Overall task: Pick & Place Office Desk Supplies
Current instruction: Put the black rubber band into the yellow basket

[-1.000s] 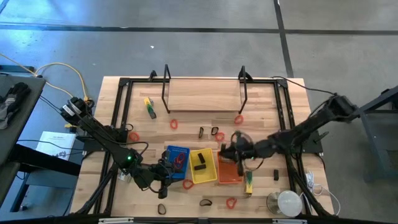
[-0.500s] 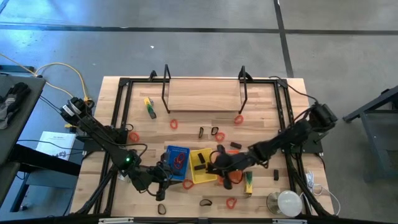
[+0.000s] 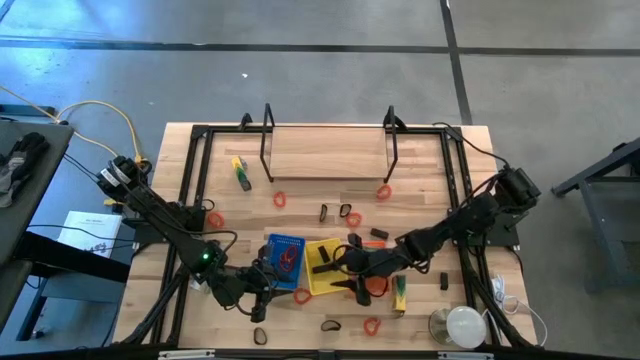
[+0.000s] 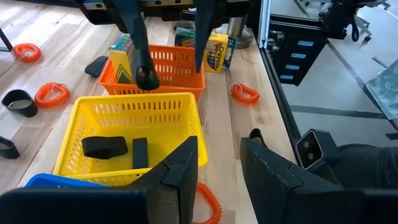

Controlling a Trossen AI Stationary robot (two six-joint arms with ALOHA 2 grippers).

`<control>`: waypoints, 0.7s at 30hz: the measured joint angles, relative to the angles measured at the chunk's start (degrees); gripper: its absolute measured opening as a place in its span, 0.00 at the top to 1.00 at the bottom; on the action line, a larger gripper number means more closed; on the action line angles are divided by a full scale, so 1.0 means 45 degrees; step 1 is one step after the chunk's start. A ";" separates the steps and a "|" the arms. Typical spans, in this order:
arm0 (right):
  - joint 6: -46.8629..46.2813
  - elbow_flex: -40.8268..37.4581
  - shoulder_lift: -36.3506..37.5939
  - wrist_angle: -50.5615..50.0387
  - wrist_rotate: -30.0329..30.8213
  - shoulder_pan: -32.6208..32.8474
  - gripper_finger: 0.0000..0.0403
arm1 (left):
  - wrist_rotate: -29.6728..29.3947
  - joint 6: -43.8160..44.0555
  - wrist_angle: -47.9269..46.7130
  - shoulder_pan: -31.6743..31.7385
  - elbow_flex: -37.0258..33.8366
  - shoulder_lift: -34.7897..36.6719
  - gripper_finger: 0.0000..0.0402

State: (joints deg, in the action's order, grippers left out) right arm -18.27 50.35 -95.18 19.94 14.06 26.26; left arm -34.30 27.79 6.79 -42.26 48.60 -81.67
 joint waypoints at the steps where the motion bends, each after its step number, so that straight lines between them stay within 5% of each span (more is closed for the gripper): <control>1: -0.0138 0.0000 0.0000 -0.0004 -0.0131 0.0000 0.44 | 0.0000 0.0000 0.0001 0.0023 0.0000 0.0000 0.71; 21: -0.1452 0.0250 -0.0975 -0.0732 -0.1475 -0.0015 0.51 | -0.0005 -0.0015 0.0016 0.0124 0.0000 0.0000 0.71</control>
State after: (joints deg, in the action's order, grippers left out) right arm -24.80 51.47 -99.56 16.64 7.42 26.20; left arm -34.33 27.73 6.86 -41.71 48.60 -81.67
